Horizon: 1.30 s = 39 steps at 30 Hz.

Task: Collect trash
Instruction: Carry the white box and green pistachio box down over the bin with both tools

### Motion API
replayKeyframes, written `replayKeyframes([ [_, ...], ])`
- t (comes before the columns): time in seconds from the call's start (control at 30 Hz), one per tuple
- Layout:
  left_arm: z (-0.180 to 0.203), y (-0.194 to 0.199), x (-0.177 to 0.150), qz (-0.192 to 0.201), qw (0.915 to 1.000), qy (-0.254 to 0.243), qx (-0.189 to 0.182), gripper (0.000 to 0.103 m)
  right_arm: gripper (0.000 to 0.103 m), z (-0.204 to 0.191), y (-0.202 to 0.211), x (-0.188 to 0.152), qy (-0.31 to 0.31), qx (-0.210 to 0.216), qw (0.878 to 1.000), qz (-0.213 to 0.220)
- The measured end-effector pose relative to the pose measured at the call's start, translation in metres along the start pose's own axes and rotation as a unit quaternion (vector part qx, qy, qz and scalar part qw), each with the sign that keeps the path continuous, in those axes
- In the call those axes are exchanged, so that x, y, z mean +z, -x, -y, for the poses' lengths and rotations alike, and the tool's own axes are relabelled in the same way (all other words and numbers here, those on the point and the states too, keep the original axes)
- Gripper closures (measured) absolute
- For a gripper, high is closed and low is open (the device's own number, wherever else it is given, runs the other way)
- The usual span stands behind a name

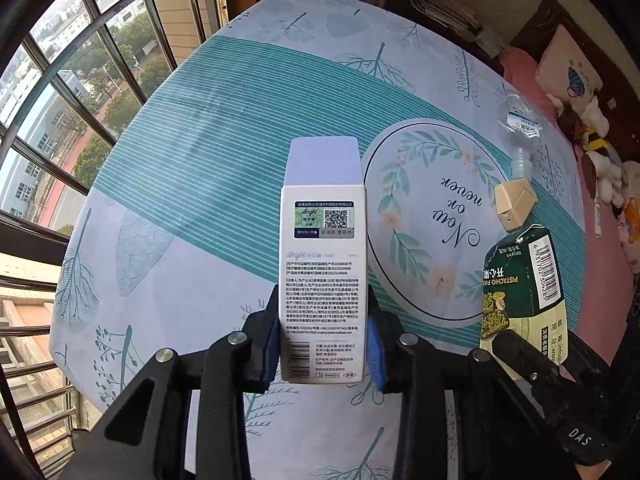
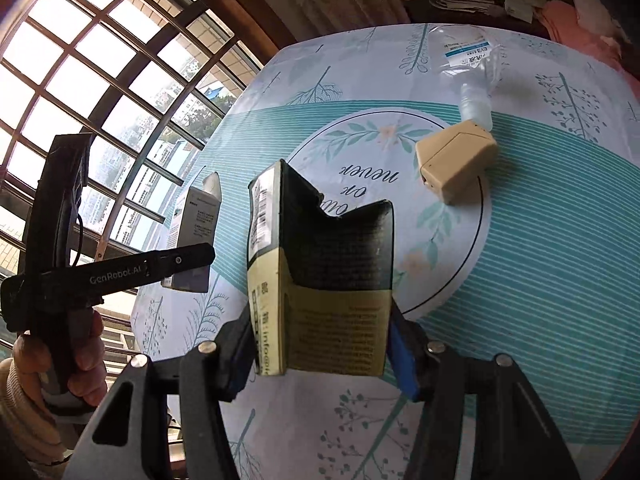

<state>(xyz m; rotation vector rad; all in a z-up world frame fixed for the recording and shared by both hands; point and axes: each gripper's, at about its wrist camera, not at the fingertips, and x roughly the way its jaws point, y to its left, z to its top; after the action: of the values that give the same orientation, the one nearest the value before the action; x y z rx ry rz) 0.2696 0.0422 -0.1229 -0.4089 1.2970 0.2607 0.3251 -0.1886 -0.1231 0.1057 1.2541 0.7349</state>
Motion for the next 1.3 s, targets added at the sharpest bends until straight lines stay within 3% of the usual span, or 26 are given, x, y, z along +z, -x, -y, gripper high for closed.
replayKeyframes([
  [0.13,-0.016,0.029,-0.017,0.009,0.9997,-0.022,-0.01,0.069,0.046,-0.011,0.008,-0.019,-0.021,0.003,1.0,0.009],
  [0.4,-0.064,0.076,-0.052,0.036,0.9935,-0.101,-0.039,0.069,0.046,-0.052,0.031,-0.076,-0.076,-0.037,0.995,0.053],
  [0.7,-0.11,0.107,-0.103,0.059,0.965,-0.248,-0.063,0.069,0.046,-0.119,0.047,-0.169,-0.179,-0.075,0.974,0.121],
  [1.03,-0.115,0.1,-0.147,0.013,0.9469,-0.304,-0.105,0.069,0.046,-0.159,0.061,-0.246,-0.225,-0.108,0.96,0.13],
  [1.2,-0.105,0.097,-0.187,0.009,0.9311,-0.348,-0.108,0.069,0.046,-0.163,0.054,-0.279,-0.238,-0.113,0.958,0.115],
  [1.3,-0.1,0.087,-0.214,-0.007,0.927,-0.36,-0.106,0.069,0.046,-0.163,0.044,-0.3,-0.247,-0.106,0.958,0.101],
])
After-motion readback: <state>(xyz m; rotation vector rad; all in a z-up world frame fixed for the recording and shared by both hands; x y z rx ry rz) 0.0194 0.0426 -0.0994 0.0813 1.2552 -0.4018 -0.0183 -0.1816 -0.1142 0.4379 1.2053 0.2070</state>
